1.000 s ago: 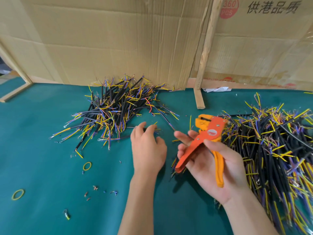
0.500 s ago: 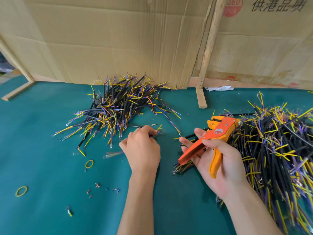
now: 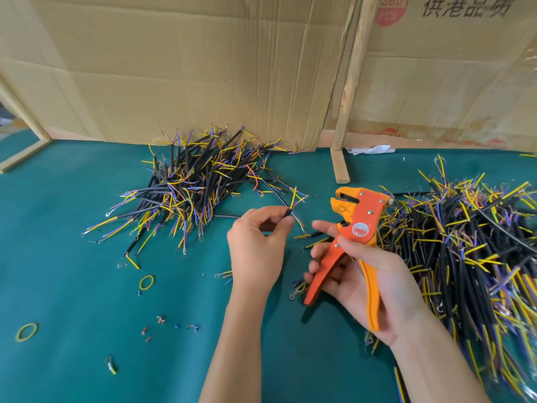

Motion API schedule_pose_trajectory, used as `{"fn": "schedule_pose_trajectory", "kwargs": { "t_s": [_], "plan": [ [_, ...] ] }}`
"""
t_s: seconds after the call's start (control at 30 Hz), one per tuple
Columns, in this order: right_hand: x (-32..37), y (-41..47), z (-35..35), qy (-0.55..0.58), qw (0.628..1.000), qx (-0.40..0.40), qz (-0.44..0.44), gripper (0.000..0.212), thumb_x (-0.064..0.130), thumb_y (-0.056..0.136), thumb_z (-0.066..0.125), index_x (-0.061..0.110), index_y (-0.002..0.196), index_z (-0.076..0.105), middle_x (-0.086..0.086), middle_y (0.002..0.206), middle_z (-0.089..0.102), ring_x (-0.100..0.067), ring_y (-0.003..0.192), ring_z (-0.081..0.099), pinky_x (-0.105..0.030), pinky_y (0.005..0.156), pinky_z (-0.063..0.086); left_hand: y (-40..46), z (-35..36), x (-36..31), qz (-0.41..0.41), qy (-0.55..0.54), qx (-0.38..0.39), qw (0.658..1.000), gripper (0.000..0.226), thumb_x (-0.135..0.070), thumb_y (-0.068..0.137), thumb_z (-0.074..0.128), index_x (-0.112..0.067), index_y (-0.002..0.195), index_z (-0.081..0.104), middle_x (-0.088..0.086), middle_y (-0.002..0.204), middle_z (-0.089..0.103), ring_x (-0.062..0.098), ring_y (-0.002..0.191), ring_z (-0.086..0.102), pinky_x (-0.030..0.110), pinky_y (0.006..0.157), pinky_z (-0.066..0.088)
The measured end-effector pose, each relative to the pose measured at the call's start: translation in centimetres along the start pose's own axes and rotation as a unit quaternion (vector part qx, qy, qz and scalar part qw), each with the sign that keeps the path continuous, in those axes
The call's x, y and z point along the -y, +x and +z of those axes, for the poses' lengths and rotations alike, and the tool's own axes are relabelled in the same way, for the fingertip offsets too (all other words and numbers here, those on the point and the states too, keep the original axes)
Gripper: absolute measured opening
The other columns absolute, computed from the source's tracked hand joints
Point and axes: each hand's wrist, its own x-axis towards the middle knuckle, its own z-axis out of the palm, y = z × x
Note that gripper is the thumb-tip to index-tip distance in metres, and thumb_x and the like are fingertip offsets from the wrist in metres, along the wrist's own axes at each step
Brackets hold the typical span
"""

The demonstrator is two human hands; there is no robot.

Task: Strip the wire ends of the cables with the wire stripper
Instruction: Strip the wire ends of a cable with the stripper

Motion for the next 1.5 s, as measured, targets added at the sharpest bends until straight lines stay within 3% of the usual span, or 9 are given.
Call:
{"fn": "schedule_pose_trajectory", "kwargs": {
  "t_s": [0.1, 0.23, 0.4, 0.7, 0.93, 1.13, 1.23, 1.37, 1.5],
  "plan": [
    [0.01, -0.08, 0.26, -0.027, 0.999, -0.001, 0.017, 0.050, 0.017, 0.077, 0.072, 0.000, 0.123, 0.069, -0.025, 0.088, 0.064, -0.035, 0.072, 0.064, -0.048, 0.071, 0.058, -0.04, -0.01, -0.03, -0.002, -0.030, 0.014, 0.999, 0.022, -0.010, 0.083, 0.078, -0.032, 0.081, 0.074, -0.009, 0.072, 0.069, 0.015, 0.067, 0.066, 0.032, 0.063, 0.057],
    [-0.02, -0.16, 0.23, -0.055, 0.998, 0.023, 0.035, 0.051, 0.011, 0.076, 0.074, -0.001, 0.125, 0.067, -0.027, 0.090, 0.064, -0.036, 0.071, 0.063, -0.048, 0.069, 0.057, -0.03, 0.05, -0.01, 0.027, -0.003, 0.033, 0.999, 0.027, -0.010, 0.082, 0.079, -0.037, 0.079, 0.073, -0.009, 0.073, 0.069, 0.011, 0.068, 0.064, 0.042, 0.074, 0.058],
    [0.04, -0.27, 0.16, -0.082, 0.995, 0.045, 0.045, 0.057, 0.013, 0.072, 0.078, -0.002, 0.125, 0.066, -0.024, 0.087, 0.062, -0.036, 0.071, 0.061, -0.047, 0.069, 0.056, -0.03, 0.03, 0.10, 0.053, 0.012, 0.038, 0.998, 0.021, -0.009, 0.081, 0.079, -0.029, 0.081, 0.075, -0.007, 0.075, 0.068, 0.004, 0.066, 0.060, 0.026, 0.073, 0.051],
    [0.06, -0.32, -0.16, -0.075, 0.995, 0.055, 0.041, 0.056, 0.011, 0.074, 0.077, -0.004, 0.125, 0.064, -0.020, 0.083, 0.055, -0.035, 0.070, 0.059, -0.047, 0.069, 0.055, 0.11, 0.09, 0.26, 0.063, 0.015, 0.037, 0.997, 0.022, -0.007, 0.081, 0.079, -0.029, 0.081, 0.075, -0.006, 0.075, 0.069, 0.006, 0.067, 0.062, 0.025, 0.073, 0.050],
    [-0.09, -0.29, -0.09, -0.073, 0.995, 0.052, 0.040, 0.056, 0.013, 0.072, 0.077, -0.003, 0.123, 0.065, -0.020, 0.082, 0.057, -0.035, 0.070, 0.059, -0.048, 0.068, 0.056, -0.10, 0.50, 0.11, 0.060, -0.004, 0.071, 0.996, 0.010, -0.019, 0.093, 0.070, -0.028, 0.090, 0.075, -0.016, 0.068, 0.060, 0.004, 0.061, 0.049, 0.018, 0.063, 0.040],
    [-0.05, -0.24, -0.08, -0.074, 0.995, 0.042, 0.043, 0.057, 0.015, 0.070, 0.078, -0.003, 0.123, 0.066, -0.020, 0.082, 0.057, -0.035, 0.070, 0.059, -0.048, 0.069, 0.055, 0.05, 0.47, 0.30, 0.065, -0.007, 0.064, 0.996, 0.015, -0.014, 0.094, 0.067, -0.028, 0.091, 0.071, -0.018, 0.054, 0.048, 0.004, 0.054, 0.042, 0.013, 0.054, 0.033],
    [-0.12, -0.26, -0.07, -0.073, 0.996, 0.040, 0.044, 0.058, 0.014, 0.070, 0.077, -0.004, 0.123, 0.066, -0.020, 0.083, 0.057, -0.036, 0.070, 0.059, -0.049, 0.069, 0.056, 0.19, 0.40, 0.40, 0.055, -0.027, 0.061, 0.996, 0.017, -0.013, 0.093, 0.066, -0.029, 0.089, 0.069, -0.016, 0.055, 0.043, 0.004, 0.056, 0.039, 0.018, 0.056, 0.036],
    [-0.11, -0.25, -0.01, -0.076, 0.995, 0.042, 0.046, 0.058, 0.015, 0.070, 0.077, -0.004, 0.123, 0.066, -0.020, 0.082, 0.058, -0.035, 0.070, 0.059, -0.048, 0.070, 0.056, 0.25, 0.31, 0.35, 0.040, -0.050, 0.056, 0.996, 0.016, -0.014, 0.091, 0.065, -0.030, 0.088, 0.067, -0.013, 0.061, 0.049, 0.013, 0.061, 0.047, 0.051, 0.068, 0.053],
    [-0.12, -0.25, 0.07, -0.081, 0.995, 0.043, 0.048, 0.056, 0.015, 0.070, 0.077, -0.003, 0.122, 0.067, -0.020, 0.082, 0.058, -0.036, 0.070, 0.059, -0.048, 0.069, 0.056, 0.12, 0.25, 0.20, 0.043, -0.055, 0.053, 0.996, 0.015, -0.015, 0.089, 0.064, -0.030, 0.088, 0.067, -0.011, 0.062, 0.049, 0.021, 0.064, 0.048, 0.056, 0.067, 0.052]
  ]
}}
